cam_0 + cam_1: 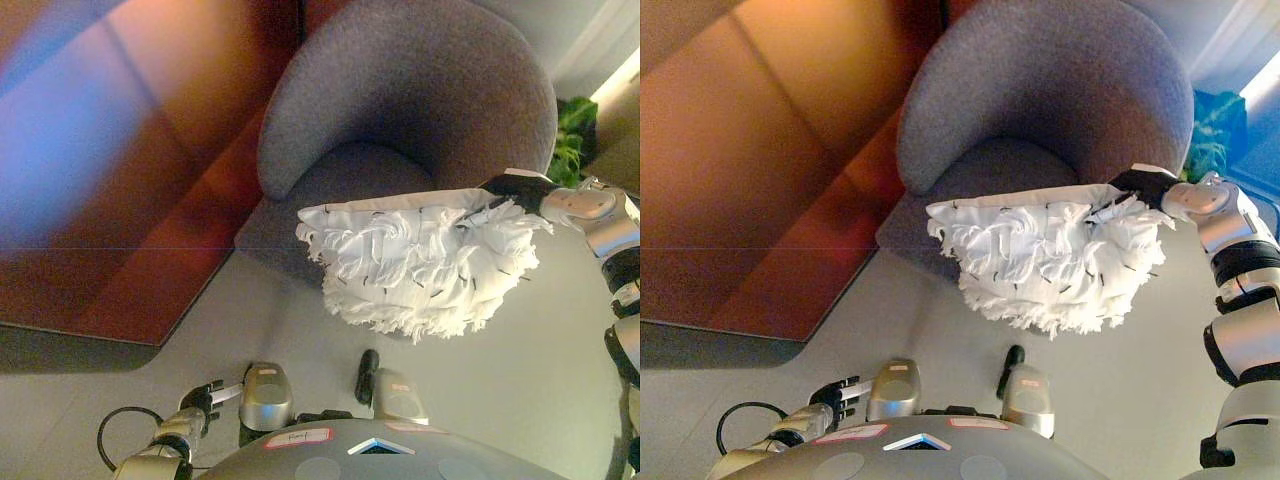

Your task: Pick up the pillow and put it on the sofa.

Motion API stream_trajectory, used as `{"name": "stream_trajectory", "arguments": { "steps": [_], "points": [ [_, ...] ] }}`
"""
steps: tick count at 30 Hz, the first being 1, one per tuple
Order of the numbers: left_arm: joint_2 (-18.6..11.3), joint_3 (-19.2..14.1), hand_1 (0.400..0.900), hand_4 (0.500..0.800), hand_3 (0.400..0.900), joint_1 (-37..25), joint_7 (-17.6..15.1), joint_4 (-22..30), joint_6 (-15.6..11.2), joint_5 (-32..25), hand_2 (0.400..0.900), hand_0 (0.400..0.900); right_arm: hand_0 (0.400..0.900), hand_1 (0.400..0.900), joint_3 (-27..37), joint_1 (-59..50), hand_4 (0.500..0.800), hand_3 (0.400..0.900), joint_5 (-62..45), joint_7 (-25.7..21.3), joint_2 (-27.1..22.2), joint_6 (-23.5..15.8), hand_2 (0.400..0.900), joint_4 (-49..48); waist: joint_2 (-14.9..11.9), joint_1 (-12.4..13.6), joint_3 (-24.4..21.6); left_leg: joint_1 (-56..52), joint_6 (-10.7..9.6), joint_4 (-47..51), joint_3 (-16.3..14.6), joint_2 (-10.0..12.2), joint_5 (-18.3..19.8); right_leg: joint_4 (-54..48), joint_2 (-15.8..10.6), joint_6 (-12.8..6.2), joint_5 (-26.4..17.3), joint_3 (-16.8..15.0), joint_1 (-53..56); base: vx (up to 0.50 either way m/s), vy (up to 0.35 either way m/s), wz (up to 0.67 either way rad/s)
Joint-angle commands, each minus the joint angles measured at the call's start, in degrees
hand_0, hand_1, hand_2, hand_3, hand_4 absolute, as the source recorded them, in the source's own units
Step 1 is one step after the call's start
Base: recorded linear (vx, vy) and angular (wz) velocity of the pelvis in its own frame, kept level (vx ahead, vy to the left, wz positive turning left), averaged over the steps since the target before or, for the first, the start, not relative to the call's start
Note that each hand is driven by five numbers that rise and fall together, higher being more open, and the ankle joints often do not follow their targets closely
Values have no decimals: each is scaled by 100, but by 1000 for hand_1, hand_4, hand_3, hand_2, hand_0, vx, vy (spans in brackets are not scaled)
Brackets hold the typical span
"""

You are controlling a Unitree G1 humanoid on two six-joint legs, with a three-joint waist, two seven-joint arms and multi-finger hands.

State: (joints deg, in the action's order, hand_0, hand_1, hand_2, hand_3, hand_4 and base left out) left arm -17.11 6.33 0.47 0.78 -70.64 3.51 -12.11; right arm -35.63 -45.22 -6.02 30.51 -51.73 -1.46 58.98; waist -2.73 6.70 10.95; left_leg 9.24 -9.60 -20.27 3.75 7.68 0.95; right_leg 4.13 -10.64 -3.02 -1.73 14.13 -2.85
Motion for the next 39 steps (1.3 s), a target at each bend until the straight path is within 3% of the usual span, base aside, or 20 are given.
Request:
{"name": "stream_trajectory", "arguments": {
  "steps": [1, 3, 4, 7, 9, 10, 14, 24, 31, 32, 36, 39],
  "points": [
    [-505, 169, 900, 800, 900, 492, 133, 120, 17, 19, 900, 900, 400, 400, 558, -1402, 500, 400, -257, -562, -409, 232, 400, -323, -85, 206, -261, -377, 354, 1008, -512, -268, -301, -311, -133, -504, -280, -222, 267, 216, -56, 16],
    [-505, 221, 900, 800, 900, 455, 37, 78, -42, -118, 900, 900, 400, 400, 597, -1499, 500, 400, -390, -501, -520, 129, 400, 5, -16, 264, -287, -390, 347, 1334, -279, -373, -245, -437, -89, -475, -287, -261, 263, 126, -81, 12],
    [-508, 192, 900, 800, 900, 420, -2, 25, -116, -124, 900, 900, 400, 400, 586, -1659, 500, 400, -443, -431, -625, 41, 400, 304, 20, 288, -317, -428, 320, 1605, -381, -298, -264, -570, -90, -486, -303, -185, 261, 94, -98, 17],
    [-527, 113, 900, 800, 900, 443, -88, -75, -224, -148, 900, 900, 400, 400, 610, -1889, 500, 400, -661, -299, -772, -42, 400, 812, 136, 334, -415, -589, 279, 2034, -292, -263, -326, -699, -60, -501, -281, -101, 248, 122, -83, 21],
    [-579, 56, 900, 800, 900, 517, -71, -82, -275, -101, 900, 900, 422, 422, 657, -1961, 513, 422, -654, -724, -852, 10, 422, 953, 232, 375, -447, -604, 247, 2150, -250, -222, -376, -685, -47, -487, -217, -59, 235, 113, -65, 25],
    [-613, -3, 900, 800, 900, 575, -22, -94, -342, -71, 900, 900, 900, 900, 747, -1945, 800, 900, -477, -834, -885, 136, 900, 1021, 293, 391, -450, -606, 217, 2199, -265, -188, -405, -657, -42, -479, -170, -23, 226, 61, -54, 21],
    [-667, -71, 900, 800, 900, 700, 118, -43, -420, -137, 900, 900, 900, 900, 760, -2012, 800, 900, -491, -787, -1013, 378, 900, 1136, 423, 438, -428, -564, 172, 2268, -259, -118, -464, -626, -13, -439, -80, 24, 185, 30, -46, 8],
    [-767, -167, 900, 800, 900, 788, 311, -108, -463, 9, 900, 900, 900, 900, 608, -2064, 800, 900, -179, -731, -1185, 309, 900, 1242, 447, 450, -481, -664, 134, 2251, -281, -18, -443, -543, 105, -318, 133, 83, 343, 56, -44, -3],
    [-825, -184, 900, 800, 900, 821, 474, -170, -500, 105, 900, 900, 900, 900, 559, -2074, 800, 900, -114, -1108, -1312, 479, 900, 1207, 398, 414, -542, -736, 125, 2204, -286, 5, -407, -504, 169, -262, 225, 71, 455, 7, 3, -2],
    [-829, -192, 900, 800, 900, 833, 539, -186, -546, 163, 900, 900, 900, 900, 571, -2071, 800, 900, -78, -1328, -1383, 597, 900, 1210, 375, 390, -561, -764, 128, 2185, -299, 9, -382, -510, 176, -259, 236, 64, 488, 9, 19, -11],
    [-810, -196, 900, 800, 900, 862, 600, -215, -630, 163, 900, 900, 900, 900, 750, -1875, 800, 900, -114, -1596, -1592, 743, 900, 1185, 290, 296, -635, -912, 148, 2205, -384, 18, -314, -565, 212, -263, 254, 25, 615, 16, 16, -15],
    [-823, -204, 900, 800, 900, 792, 719, -262, -720, 199, 900, 900, 900, 900, 1224, -1277, 800, 900, -597, -1433, -1628, 599, 900, 1025, 216, 169, -702, -1019, 172, 2256, -464, 7, -267, -613, 231, -282, 243, -13, 682, -23, 27, -13]
  ]
}}
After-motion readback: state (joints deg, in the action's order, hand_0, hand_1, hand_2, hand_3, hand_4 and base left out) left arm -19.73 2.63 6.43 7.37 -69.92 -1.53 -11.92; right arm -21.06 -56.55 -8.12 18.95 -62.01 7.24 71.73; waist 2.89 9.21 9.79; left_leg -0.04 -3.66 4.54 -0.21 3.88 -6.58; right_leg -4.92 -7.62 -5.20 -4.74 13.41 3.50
